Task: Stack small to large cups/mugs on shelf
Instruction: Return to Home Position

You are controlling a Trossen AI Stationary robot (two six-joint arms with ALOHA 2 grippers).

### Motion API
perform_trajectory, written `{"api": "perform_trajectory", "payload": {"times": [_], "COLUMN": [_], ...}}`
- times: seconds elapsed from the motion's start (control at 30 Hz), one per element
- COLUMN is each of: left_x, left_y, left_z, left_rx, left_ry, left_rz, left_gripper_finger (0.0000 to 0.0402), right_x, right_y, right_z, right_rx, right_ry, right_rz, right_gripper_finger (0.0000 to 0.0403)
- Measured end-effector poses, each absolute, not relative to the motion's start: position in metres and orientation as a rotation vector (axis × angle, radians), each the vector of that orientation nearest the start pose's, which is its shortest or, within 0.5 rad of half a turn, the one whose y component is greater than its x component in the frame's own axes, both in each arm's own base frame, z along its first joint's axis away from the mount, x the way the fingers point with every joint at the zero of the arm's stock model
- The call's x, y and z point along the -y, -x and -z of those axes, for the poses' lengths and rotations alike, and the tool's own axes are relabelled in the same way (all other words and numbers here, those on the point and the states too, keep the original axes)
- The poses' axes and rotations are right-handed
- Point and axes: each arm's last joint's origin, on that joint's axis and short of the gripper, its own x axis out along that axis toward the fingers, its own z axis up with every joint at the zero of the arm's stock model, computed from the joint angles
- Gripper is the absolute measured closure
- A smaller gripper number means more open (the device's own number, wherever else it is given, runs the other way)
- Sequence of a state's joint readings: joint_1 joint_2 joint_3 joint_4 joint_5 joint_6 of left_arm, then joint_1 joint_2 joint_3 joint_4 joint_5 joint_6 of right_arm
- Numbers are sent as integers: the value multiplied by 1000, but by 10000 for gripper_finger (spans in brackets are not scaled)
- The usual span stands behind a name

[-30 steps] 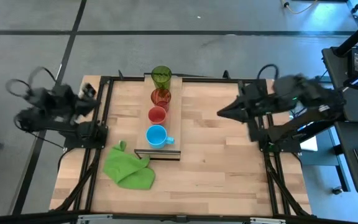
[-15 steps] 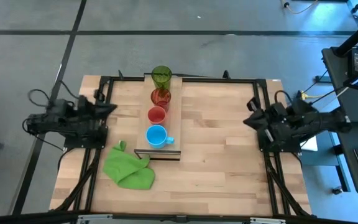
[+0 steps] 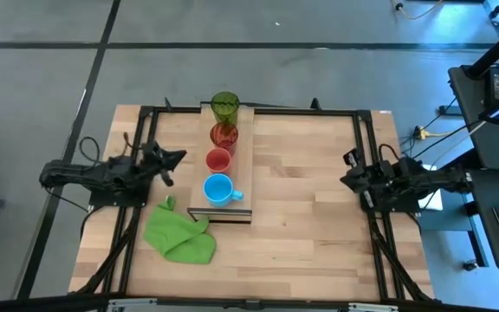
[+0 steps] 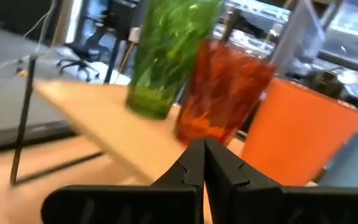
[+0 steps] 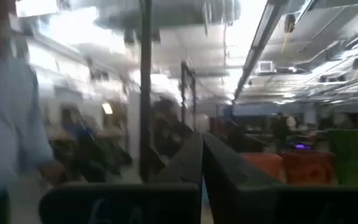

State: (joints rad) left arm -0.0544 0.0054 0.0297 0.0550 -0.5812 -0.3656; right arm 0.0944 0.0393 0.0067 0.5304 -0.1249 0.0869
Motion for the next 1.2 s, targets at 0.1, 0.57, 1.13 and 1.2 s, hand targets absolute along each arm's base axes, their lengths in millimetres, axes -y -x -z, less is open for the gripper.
{"api": "perform_trajectory", "payload": {"times": [0.1, 0.57, 1.13, 1.2], "left_x": [-11, -10, -10, -10], "left_y": [-94, -99, -99, -99], "left_z": [-172, -167, -167, -167], "left_rx": [141, 14, 13, 13], "left_ry": [334, 113, 112, 112], "left_rz": [-537, -503, -503, -503], "left_gripper_finger": [401, 401, 401, 401], "right_x": [-12, -13, -13, -13], "right_y": [-90, -96, -96, -96], "right_z": [-204, -189, -189, -189], "right_rx": [416, 255, 254, 254], "right_ry": [90, 162, 161, 161], "right_rz": [-199, -198, -199, -199], "right_gripper_finger": [391, 391, 391, 391]}}
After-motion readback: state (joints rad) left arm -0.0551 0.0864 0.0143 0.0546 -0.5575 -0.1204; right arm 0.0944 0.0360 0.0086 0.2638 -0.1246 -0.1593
